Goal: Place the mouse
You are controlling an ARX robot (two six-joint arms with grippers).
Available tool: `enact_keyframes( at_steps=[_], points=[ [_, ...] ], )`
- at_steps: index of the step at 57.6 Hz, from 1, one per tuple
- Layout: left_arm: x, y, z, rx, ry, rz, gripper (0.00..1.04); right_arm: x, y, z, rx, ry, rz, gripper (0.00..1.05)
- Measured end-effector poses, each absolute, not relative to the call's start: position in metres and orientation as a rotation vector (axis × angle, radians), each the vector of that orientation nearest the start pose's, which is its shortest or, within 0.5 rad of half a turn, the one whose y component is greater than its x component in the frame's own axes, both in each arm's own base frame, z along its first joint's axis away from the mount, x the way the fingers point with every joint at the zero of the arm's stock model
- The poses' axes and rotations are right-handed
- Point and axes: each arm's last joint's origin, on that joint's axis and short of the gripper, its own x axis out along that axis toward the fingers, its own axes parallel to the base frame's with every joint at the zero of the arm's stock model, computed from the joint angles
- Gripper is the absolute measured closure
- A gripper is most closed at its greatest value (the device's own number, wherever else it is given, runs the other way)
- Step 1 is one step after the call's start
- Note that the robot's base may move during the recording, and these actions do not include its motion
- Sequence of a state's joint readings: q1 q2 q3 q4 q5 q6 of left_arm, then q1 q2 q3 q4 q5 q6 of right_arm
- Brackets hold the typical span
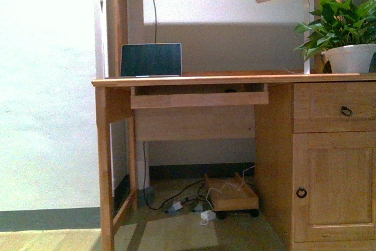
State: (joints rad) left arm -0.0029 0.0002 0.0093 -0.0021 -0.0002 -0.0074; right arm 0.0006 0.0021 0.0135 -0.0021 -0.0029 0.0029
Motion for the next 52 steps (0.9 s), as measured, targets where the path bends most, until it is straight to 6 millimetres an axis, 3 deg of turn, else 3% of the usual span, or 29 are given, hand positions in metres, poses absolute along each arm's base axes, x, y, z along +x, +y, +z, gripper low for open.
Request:
enact_keyframes(
  at_steps=[52],
  points=[
    [0.0971,-0.0003,0.1665,-0.007,-0.007,-0.003,0.08,0.0970,0.0001,0.1678,0.003,-0.009,0.003,0.07]
  ],
)
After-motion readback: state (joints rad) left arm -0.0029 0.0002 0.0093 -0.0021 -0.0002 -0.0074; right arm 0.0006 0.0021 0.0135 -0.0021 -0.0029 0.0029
